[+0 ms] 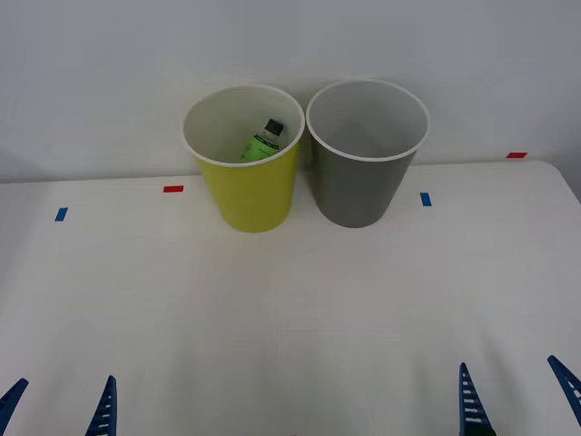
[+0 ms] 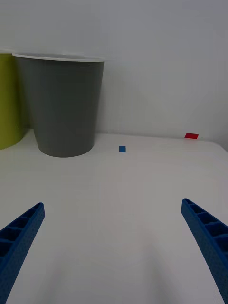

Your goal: Put cans in the gray bin and PET bottles in the light green bin.

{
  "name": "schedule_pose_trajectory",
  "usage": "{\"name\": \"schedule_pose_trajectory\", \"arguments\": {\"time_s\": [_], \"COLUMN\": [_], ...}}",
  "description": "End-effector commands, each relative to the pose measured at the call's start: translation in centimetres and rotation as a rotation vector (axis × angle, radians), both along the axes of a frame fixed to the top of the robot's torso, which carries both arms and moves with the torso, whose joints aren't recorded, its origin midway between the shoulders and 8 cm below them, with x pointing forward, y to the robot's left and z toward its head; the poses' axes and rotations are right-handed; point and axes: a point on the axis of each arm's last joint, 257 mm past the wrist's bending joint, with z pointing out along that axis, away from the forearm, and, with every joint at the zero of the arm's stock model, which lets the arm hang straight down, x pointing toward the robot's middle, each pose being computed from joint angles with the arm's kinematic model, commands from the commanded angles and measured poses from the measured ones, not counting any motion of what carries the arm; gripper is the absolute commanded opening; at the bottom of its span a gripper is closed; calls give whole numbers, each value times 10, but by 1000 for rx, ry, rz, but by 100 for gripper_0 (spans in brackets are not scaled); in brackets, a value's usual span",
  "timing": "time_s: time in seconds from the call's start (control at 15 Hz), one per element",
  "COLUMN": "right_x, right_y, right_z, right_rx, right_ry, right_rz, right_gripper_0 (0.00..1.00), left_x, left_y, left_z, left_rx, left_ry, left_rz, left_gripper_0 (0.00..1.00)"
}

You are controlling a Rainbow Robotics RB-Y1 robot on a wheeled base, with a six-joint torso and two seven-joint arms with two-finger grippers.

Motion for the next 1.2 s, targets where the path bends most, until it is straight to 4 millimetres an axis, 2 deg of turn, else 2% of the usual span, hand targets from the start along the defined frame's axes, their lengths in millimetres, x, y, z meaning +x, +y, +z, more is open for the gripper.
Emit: {"name": "schedule_pose_trajectory", "arguments": {"time_s": [0.07, 1.2], "right_x": [0, 0], "right_y": [0, 0], "right_z": [0, 0], "right_rx": [0, 0], "right_ry": [0, 0], "right_rz": [0, 0], "right_gripper_0": [100, 100], "left_x": [0, 0], "left_y": [0, 0], "left_z": [0, 0], "left_rx": [0, 0], "left_ry": [0, 0], "left_rz": [0, 0], "left_gripper_0": [100, 100]}}
